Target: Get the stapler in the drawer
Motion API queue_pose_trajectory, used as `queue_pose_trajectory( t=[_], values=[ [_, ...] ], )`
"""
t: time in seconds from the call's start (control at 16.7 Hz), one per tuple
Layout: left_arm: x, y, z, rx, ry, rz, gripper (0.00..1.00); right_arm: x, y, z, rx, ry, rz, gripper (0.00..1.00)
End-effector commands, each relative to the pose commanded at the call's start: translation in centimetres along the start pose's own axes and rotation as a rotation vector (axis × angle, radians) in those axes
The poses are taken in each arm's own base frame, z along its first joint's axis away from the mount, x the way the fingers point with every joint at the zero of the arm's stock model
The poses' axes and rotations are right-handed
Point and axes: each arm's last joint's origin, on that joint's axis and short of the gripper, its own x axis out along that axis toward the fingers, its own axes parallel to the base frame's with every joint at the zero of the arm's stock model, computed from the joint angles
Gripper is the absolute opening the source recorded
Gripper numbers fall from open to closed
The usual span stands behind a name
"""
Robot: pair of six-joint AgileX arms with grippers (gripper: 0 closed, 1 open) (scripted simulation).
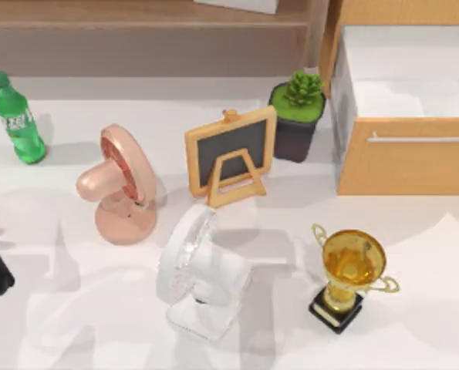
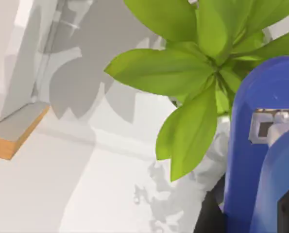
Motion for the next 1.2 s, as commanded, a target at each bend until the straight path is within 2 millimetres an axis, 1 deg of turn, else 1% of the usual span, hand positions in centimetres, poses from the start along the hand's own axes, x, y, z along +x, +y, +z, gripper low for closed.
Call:
queue_pose_trajectory(
  t=[0.12,0.18,0.3,0.42,0.54,0.66,0.78,0.84,1.2],
  values=[
    [0.0,0.0,0.0,0.0,0.0,0.0,1.0,0.5,3.5,4.4,0.031,-0.037,0.035,0.0],
    [0.0,0.0,0.0,0.0,0.0,0.0,1.0,1.0,5.4,6.3,0.049,-0.044,0.057,0.0],
    [0.0,0.0,0.0,0.0,0.0,0.0,1.0,2.8,9.1,9.4,0.093,-0.027,0.101,0.0],
    [0.0,0.0,0.0,0.0,0.0,0.0,1.0,5.5,12.2,11.3,0.146,0.029,0.135,0.0],
    [0.0,0.0,0.0,0.0,0.0,0.0,1.0,8.9,14.2,12.0,0.211,0.117,0.151,0.0],
    [0.0,0.0,0.0,0.0,0.0,0.0,1.0,11.9,15.2,11.9,0.276,0.212,0.151,0.0],
    [0.0,0.0,0.0,0.0,0.0,0.0,1.0,13.8,15.4,11.5,0.322,0.282,0.147,0.0],
    [0.0,0.0,0.0,0.0,0.0,0.0,1.0,14.2,15.4,11.4,0.333,0.297,0.146,0.0],
    [0.0,0.0,0.0,0.0,0.0,0.0,1.0,14.3,15.4,11.4,0.334,0.297,0.148,0.0]
  ],
)
